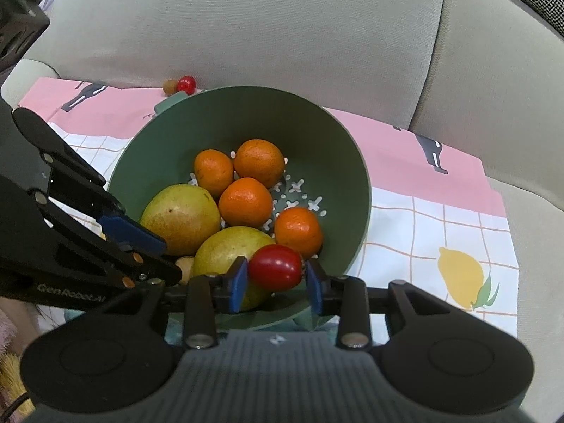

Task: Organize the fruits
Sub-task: 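Carry the nut and tomato into the green colander and open both tools, then lift both tools out of the colander toward the last tomato and nut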

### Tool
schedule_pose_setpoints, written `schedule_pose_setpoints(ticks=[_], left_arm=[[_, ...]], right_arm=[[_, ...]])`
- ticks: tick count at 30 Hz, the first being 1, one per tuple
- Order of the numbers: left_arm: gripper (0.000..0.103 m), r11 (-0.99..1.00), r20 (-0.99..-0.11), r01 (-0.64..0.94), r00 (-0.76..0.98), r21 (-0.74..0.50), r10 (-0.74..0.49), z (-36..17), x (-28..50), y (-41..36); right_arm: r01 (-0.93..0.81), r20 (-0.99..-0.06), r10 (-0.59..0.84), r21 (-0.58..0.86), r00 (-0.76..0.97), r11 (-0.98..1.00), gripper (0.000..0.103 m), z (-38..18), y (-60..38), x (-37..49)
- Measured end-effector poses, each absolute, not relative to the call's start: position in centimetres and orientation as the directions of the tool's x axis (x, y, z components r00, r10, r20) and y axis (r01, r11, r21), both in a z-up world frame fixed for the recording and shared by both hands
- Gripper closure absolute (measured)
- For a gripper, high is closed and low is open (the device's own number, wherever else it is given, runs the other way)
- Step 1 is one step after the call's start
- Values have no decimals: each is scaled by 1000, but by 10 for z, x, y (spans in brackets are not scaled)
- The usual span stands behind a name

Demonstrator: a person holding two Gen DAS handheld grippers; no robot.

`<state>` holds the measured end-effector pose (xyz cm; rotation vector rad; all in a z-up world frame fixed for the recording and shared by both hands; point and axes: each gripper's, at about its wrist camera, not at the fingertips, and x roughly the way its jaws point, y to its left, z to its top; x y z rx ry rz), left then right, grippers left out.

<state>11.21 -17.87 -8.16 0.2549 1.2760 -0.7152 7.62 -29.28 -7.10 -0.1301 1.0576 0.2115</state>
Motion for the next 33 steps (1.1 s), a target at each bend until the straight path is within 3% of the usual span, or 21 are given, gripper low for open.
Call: schedule_pose_setpoints(ticks=[7, 12, 16, 18, 21, 33], left_arm=[[61, 756, -930, 623, 121, -202, -348, -77, 109, -179], [51, 762, -928, 624, 153, -176, -340, -71, 108, -176], [48, 769, -919, 616, 179, -174, -352, -63, 107, -169], [45, 772, -915, 612, 195, -169, -354, -58, 106, -166], [44, 779, -909, 609, 226, -150, -351, -50, 106, -160], [43, 837, -861, 538, 376, -98, -343, -17, 110, -121]], right_arm=[[-235, -875, 116, 2, 469, 972, 68, -67, -292, 75], [-218, -869, 121, 16, 480, 976, 61, -62, -296, 74], [-203, -863, 118, 18, 490, 979, 55, -56, -298, 73], [-192, -861, 111, 16, 497, 981, 48, -53, -299, 73], [-161, -854, 77, -7, 514, 987, 34, -49, -300, 73], [-77, -832, 78, 42, 550, 996, 16, -30, -297, 73]])
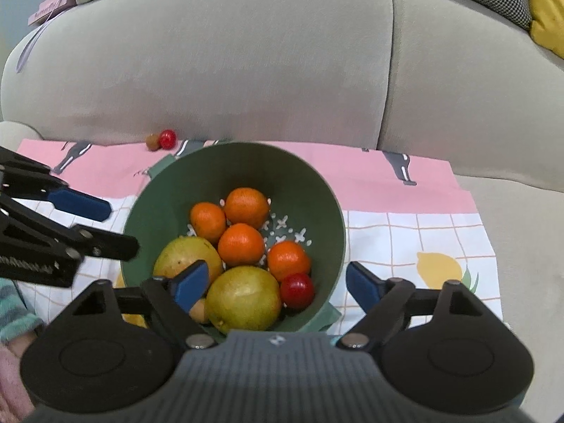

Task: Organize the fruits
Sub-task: 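Lift both tools out of the colander toward the last tomato and nut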

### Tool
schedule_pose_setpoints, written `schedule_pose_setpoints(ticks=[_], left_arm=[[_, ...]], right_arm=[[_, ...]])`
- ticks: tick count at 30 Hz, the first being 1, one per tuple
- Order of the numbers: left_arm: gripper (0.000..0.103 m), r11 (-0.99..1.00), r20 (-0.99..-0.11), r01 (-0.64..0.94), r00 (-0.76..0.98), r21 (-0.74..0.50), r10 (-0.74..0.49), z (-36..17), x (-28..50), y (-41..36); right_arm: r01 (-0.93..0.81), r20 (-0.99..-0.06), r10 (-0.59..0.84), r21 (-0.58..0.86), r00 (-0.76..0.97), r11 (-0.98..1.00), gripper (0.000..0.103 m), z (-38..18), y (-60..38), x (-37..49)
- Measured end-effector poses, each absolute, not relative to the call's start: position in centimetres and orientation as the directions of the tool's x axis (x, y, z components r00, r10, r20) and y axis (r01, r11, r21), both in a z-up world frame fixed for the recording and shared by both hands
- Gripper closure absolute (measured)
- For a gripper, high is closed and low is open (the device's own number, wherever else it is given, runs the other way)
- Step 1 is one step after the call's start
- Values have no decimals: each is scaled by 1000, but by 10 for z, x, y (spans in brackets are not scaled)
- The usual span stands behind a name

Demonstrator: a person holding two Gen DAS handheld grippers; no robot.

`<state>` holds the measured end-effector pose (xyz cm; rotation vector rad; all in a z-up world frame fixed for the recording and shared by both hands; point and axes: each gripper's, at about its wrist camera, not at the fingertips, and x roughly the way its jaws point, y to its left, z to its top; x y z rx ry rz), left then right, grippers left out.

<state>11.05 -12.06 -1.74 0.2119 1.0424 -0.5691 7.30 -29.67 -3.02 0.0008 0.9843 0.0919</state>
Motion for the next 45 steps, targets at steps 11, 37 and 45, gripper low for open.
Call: schedule_pose_setpoints(ticks=[11, 37, 45], left_arm=[[40, 909, -832, 399, 460, -117, -309, -11, 120, -64], [40, 955, -763, 212, 576, -205, -292, -41, 183, 4], [46, 953, -763, 221, 574, -206, -298, -57, 211, 9]], right_arm=[[-101, -833, 97, 49, 544, 994, 11, -26, -266, 83], [-166, -779, 157, 68, 607, 984, 14, -37, -193, 172], [-190, -799, 177, 80, 574, 978, 33, -56, -183, 212]])
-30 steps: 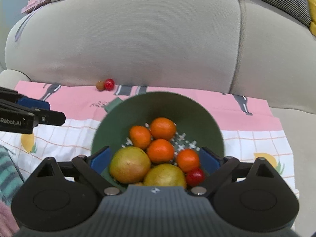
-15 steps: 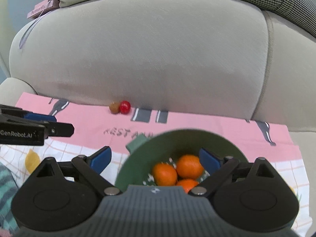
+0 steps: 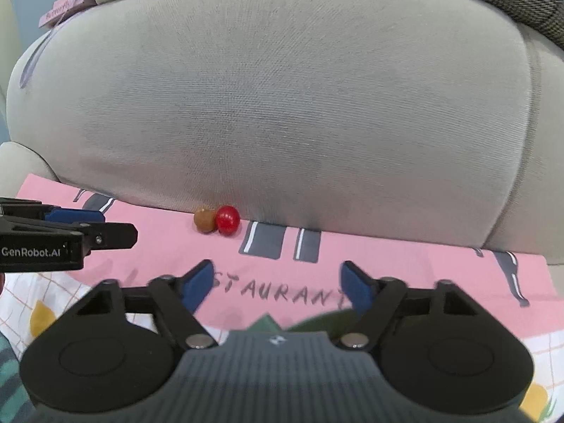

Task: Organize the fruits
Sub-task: 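Lift both tools out of the colander toward the last tomato and nut, then grasp the brown nut with the left tool while the right tool grasps the cherry tomato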

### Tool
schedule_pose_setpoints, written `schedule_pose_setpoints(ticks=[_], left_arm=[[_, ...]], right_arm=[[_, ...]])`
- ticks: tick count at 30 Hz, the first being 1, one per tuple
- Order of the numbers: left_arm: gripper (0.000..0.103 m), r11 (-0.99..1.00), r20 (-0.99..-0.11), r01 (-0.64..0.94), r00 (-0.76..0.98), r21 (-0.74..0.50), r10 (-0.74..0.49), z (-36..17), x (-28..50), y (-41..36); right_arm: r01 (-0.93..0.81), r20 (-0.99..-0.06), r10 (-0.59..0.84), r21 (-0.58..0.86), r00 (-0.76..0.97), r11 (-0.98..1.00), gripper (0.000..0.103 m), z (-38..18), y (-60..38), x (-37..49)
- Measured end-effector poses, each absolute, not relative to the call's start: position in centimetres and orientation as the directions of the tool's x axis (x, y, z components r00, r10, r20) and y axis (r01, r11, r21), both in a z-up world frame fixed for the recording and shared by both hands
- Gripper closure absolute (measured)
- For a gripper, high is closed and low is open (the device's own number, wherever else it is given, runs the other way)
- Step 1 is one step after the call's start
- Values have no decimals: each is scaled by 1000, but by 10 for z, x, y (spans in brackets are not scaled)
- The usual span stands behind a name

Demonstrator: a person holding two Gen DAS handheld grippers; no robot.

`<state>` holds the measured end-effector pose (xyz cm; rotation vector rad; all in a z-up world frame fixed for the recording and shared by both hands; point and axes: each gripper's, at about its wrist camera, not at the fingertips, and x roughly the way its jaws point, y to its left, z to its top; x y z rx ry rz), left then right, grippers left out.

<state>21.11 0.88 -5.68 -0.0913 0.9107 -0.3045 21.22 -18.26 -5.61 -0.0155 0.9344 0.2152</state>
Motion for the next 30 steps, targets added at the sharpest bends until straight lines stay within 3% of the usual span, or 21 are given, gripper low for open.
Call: schedule_pose_setpoints(ticks=[4, 6, 12, 19, 24, 30], left_arm=[[51, 948, -773, 234, 553, -214, -311, -70, 224, 8], [54, 946, -779, 236, 540, -223, -318, -77, 230, 9], [63, 941, -785, 242, 522, -238, -333, -94, 246, 11], [66, 936, -786, 270, 517, -226, -339, -108, 262, 14], [68, 930, -777, 302, 526, -210, -346, -112, 268, 12], [68, 922, -778, 320, 514, -216, -361, -120, 271, 10]], right_arm=[[-203, -809, 189, 88, 556, 975, 38, -68, -177, 230], [-217, -817, 198, 92, 542, 972, 48, -74, -174, 239], [-251, -831, 227, 109, 508, 962, 56, -90, -161, 263], [-277, -831, 286, 167, 476, 946, 62, -101, -141, 288], [-252, -839, 314, 219, 445, 943, 74, -111, -134, 304], [-208, -845, 329, 263, 421, 942, 74, -122, -133, 316]])
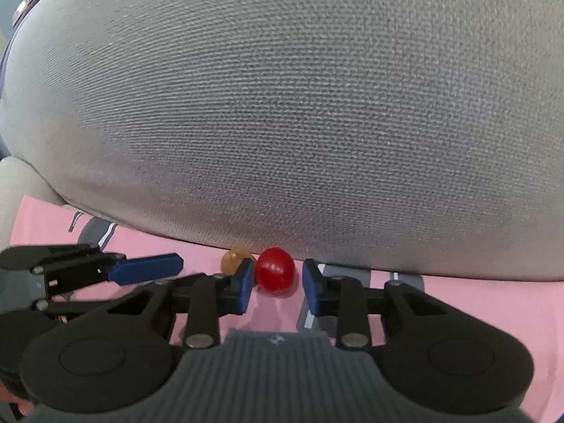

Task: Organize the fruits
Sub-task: 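Grasp the brown nut with the left tool while the right tool grasps the cherry tomato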

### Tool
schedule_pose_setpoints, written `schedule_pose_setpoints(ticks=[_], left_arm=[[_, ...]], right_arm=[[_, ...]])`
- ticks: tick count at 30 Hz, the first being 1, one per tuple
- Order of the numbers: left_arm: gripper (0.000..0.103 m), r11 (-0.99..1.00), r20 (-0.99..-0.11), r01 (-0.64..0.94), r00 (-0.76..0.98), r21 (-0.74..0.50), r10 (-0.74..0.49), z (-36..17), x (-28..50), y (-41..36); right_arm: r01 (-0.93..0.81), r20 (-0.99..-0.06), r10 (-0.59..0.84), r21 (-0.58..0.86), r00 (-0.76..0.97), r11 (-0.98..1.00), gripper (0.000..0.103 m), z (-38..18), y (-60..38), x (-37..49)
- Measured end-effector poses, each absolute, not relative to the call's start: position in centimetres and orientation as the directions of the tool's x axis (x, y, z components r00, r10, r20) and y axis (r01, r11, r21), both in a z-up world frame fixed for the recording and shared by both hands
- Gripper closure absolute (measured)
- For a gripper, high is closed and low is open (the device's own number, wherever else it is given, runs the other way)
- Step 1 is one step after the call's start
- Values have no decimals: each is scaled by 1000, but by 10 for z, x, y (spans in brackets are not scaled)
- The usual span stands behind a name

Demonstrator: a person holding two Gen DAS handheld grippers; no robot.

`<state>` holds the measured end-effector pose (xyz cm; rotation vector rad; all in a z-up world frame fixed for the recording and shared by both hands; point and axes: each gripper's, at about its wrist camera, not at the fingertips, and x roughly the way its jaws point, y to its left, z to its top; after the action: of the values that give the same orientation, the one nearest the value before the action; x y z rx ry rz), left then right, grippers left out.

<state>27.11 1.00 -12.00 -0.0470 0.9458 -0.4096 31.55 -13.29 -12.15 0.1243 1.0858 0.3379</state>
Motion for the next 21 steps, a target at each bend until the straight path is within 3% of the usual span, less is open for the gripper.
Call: schedule_pose_setpoints(ticks=[14, 21], left_arm=[[68, 920, -782, 334, 510, -203, -358, -133, 283, -5], [65, 912, -780, 353, 503, -208, -372, -136, 292, -23]], right_arm=[[-164, -853, 365, 327, 372, 931, 79, -139, -128, 326], [-176, -852, 305, 252, 426, 951, 79, -119, -144, 321]])
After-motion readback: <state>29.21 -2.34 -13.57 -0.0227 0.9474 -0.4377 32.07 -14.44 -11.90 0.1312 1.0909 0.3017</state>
